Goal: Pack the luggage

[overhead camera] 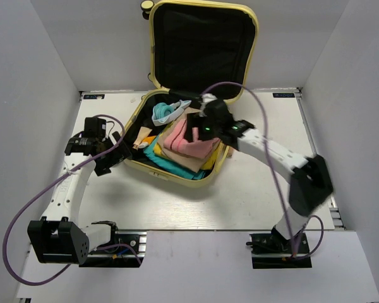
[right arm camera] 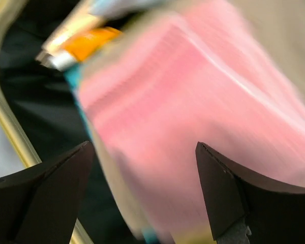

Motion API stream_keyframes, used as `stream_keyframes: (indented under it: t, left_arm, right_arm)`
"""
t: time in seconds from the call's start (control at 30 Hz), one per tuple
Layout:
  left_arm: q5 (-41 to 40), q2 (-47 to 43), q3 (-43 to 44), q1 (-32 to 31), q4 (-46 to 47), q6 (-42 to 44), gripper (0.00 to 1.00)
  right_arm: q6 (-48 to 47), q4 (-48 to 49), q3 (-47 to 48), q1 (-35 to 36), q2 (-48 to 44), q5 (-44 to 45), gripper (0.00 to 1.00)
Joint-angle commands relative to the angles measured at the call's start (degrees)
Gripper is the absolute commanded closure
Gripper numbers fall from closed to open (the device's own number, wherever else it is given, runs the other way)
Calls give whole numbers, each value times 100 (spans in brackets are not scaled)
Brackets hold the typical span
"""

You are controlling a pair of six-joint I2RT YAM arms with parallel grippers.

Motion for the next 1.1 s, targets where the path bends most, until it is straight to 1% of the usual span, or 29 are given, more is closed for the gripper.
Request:
stream_keyframes:
  t: [0.0,0.03,0.07,0.13,0.17,0.2,0.27,0.3,0.4,0.43,0.47,0.5,0.57,0.67,0.7,0.83,0.87,0.9,0.93,1.07]
  left_arm:
    - [198,6,118,35,101,55,0]
    - [207,32,118,35,119,54,0]
    - [225,67,135,35,102,63,0]
    - [216,94,153,35,101,63,0]
    - [207,111,162,35,110,81,0]
    - [190,112,170,35,119,89,0]
    - [181,155,188,44,102,107,0]
    - [172,190,232,35,84,116,0]
    - [190,261,302,35,31,125,0]
    - [190,261,302,44,22,125,0]
    - [198,270,311,35,22,133,0]
    - [181,287,328,35,31,134,0]
    - [181,296,355,35,-21,151,0]
    - [137,287,373,35,-66,204,0]
    - [137,270,364,35,-66,230,0]
    - [93,243,346,35,-92,283,0]
    - [102,235,346,35,-75,300,0]
    - [84,252,355,35,-66,292,0]
    - [84,252,338,35,-66,283,0]
    - [137,287,346,35,-39,266,0]
  right_arm:
    - [372,534,-1375,-227,-1595,1420,13]
    - [433,403,-1595,-297,-1980,1632,13]
    - [468,271,-2180,-402,-2279,1939,13]
    - [626,-98,-2474,-543,-2588,2633,13]
    - [749,-499,-2737,-683,-2616,2758,13]
    - [846,-599,-2818,-824,-2642,3072,13]
    - [908,-670,-3020,-947,-2625,3093,13]
    - [995,-627,-3151,-1122,-2608,3128,13]
    - [1154,-557,-3240,-1378,-2371,2962,13]
    - [1137,-313,-3267,-1422,-2318,2866,13]
    - [1119,-206,-3284,-1562,-2265,2673,13]
    - [1154,-100,-3241,-1598,-2047,2584,13]
    - [1163,76,-3205,-1677,-1896,2356,15]
    - [1172,611,-3222,-1801,-1571,1934,16]
    - [1137,1013,-3284,-1870,-1457,1811,16]
    - [1242,1394,-3328,-1959,-1210,1232,18]
    - [1225,1699,-3372,-1976,-1184,1134,18]
    - [1251,1772,-3468,-1977,-1149,1029,18]
    - [1216,1956,-3495,-2003,-1122,949,18]
    - [1190,2098,-3539,-2055,-850,835,18]
